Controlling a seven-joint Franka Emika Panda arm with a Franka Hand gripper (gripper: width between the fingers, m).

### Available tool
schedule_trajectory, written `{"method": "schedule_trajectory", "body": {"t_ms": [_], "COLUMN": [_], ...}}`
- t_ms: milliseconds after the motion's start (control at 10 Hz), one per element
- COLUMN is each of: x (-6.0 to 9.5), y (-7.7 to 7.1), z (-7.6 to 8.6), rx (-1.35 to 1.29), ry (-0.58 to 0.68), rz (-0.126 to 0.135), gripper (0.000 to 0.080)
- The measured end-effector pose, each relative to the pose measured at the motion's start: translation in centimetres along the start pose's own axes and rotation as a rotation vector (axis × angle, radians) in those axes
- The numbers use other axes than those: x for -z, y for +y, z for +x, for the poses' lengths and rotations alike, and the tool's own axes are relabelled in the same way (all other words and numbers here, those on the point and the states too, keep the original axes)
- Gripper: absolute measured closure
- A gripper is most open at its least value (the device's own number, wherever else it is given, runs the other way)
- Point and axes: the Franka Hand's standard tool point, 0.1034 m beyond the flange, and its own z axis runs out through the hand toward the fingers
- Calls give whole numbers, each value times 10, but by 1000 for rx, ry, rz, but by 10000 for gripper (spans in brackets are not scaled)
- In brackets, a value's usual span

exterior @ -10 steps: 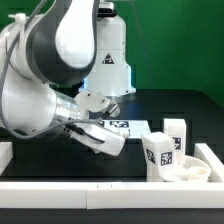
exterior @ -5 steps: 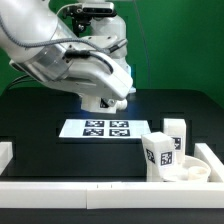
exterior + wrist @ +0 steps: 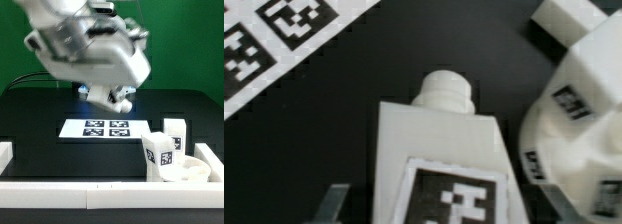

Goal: Assemble stool

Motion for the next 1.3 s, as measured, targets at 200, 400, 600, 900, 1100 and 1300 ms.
{"method": "schedule_trajectory", "body": {"t_ms": [200, 400, 600, 900, 1100, 1300], "x": [24, 24, 21, 11, -4, -7], "y": [-49, -71, -74, -100, -102, -112], "z": [-10, -10, -13, 2, 14, 9], "rx": [52, 98, 110, 271, 360, 364], "ry": [107, 253, 330, 491, 557, 620], "rz": [-49, -18, -2, -139, -172, -116], "gripper": [481, 481, 481, 481, 481, 481]}}
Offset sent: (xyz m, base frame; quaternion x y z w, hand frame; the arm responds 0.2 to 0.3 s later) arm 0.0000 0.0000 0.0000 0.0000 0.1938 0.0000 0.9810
